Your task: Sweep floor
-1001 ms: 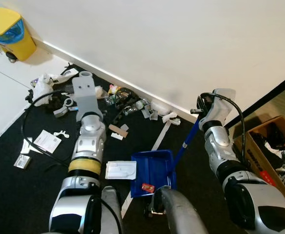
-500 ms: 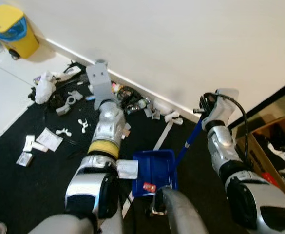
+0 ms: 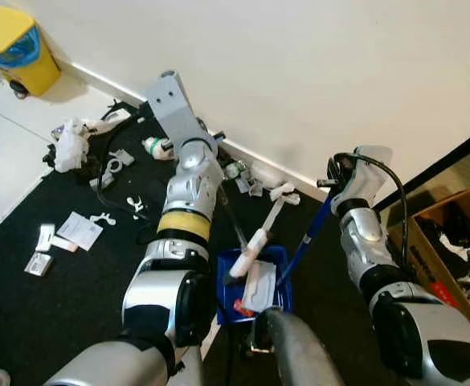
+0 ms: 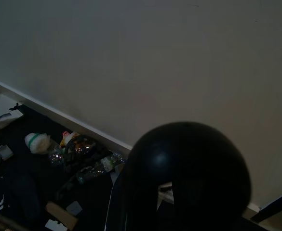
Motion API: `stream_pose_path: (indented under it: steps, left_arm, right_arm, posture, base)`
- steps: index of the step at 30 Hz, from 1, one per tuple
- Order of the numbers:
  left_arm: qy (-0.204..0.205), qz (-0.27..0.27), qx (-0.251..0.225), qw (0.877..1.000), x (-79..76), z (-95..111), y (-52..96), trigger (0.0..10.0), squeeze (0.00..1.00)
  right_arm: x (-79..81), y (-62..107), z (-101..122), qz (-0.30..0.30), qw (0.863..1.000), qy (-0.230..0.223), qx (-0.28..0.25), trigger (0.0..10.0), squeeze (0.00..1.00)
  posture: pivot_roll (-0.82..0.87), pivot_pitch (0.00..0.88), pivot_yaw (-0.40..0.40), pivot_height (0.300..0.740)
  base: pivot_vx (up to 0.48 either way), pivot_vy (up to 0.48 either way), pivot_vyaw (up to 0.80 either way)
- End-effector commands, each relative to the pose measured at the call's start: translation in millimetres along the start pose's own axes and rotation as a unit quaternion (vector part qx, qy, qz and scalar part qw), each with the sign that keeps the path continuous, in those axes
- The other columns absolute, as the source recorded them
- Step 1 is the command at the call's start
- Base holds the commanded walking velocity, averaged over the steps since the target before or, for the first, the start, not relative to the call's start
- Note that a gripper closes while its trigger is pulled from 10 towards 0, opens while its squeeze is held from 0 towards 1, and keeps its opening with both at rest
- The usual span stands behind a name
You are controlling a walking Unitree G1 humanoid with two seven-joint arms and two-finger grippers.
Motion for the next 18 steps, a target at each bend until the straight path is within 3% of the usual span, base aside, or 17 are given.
stream_pose_path:
  steps: [1, 4, 7, 8, 10, 11, 12, 17, 18]
  left_arm:
    - [0.021, -0.073, -0.003, 0.997, -32.1, 8.3, 8.4, 10.0, 0.00]
    - [-0.021, -0.092, -0.022, 0.995, -23.6, 20.5, 8.4, 10.0, 0.00]
    - [-0.092, -0.106, -0.038, 0.989, -1.0, 35.5, 8.5, 10.0, 0.00]
    - [-0.092, -0.106, -0.038, 0.989, -1.0, 35.5, 8.5, 10.0, 0.00]
    - [-0.140, -0.134, -0.034, 0.981, 13.9, 46.2, 12.3, 10.0, 0.00]
    - [-0.140, -0.134, -0.034, 0.981, 13.9, 46.2, 12.3, 10.0, 0.00]
    - [-0.178, -0.139, -0.038, 0.973, 27.6, 56.9, 15.7, 10.0, 0.00]
    - [-0.207, -0.130, -0.063, 0.968, 42.1, 69.9, 18.4, 10.0, 0.00]
    - [-0.217, -0.112, -0.080, 0.966, 54.2, 76.6, 18.7, 10.0, 0.00]
  right_arm:
    - [3.3, 8.5, -19.3, 0.005, 0.999, -0.008, 0.046, 10.0, 0.00]
    - [3.9, 7.9, -18.5, 0.005, 0.999, -0.009, 0.045, 10.0, 0.00]
    - [5.1, 7.2, -17.4, 0.003, 0.999, -0.014, 0.043, 10.0, 0.00]
    - [5.1, 7.2, -17.4, 0.003, 0.999, -0.014, 0.043, 10.0, 0.00]
    - [5.4, 6.8, -17.4, 0.003, 0.999, -0.022, 0.045, 10.0, 0.00]
    - [5.4, 6.8, -17.4, 0.003, 0.999, -0.022, 0.045, 10.0, 0.00]
    - [6.1, 6.7, -18.2, 0.011, 0.998, -0.033, 0.049, 10.0, 0.00]
    - [7.5, 7.0, -19.0, 0.027, 0.997, -0.042, 0.051, 10.0, 0.00]
    - [7.4, 7.1, -19.0, 0.031, 0.997, -0.049, 0.050, 10.0, 0.00]
  posture:
    - [0.03, 0.212, -0.085, 0.740]
    - [0.04, 0.209, -0.082, 0.740]
    - [0.04, 0.208, -0.078, 0.740]
    - [0.04, 0.208, -0.078, 0.740]
    - [0.04, 0.209, -0.077, 0.740]
    - [0.04, 0.209, -0.077, 0.740]
    - [0.05, 0.209, -0.079, 0.740]
    - [0.05, 0.206, -0.080, 0.740]
    - [0.06, 0.199, -0.080, 0.740]
  base:
    - [0.000, 0.000, 0.00]
    - [0.000, 0.000, 0.00]
    - [0.000, 0.000, 0.00]
    - [0.000, 0.000, 0.00]
    - [0.000, 0.000, 0.00]
    - [0.000, 0.000, 0.00]
    - [0.000, 0.000, 0.00]
    - [0.000, 0.000, 0.00]
    - [0.000, 0.000, 0.00]
Point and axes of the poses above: a point about 5 cm out from each wrist's last joint towards the gripper, its own y axis pointing back from the gripper into the wrist, its own z axis along the axis of the wrist's last joint, x = y × z, the point moved 1 cm from there along -y, pointing out of the wrist towards the gripper, and after that the axes turned 7 degrees about y, right-handed, at the moved point
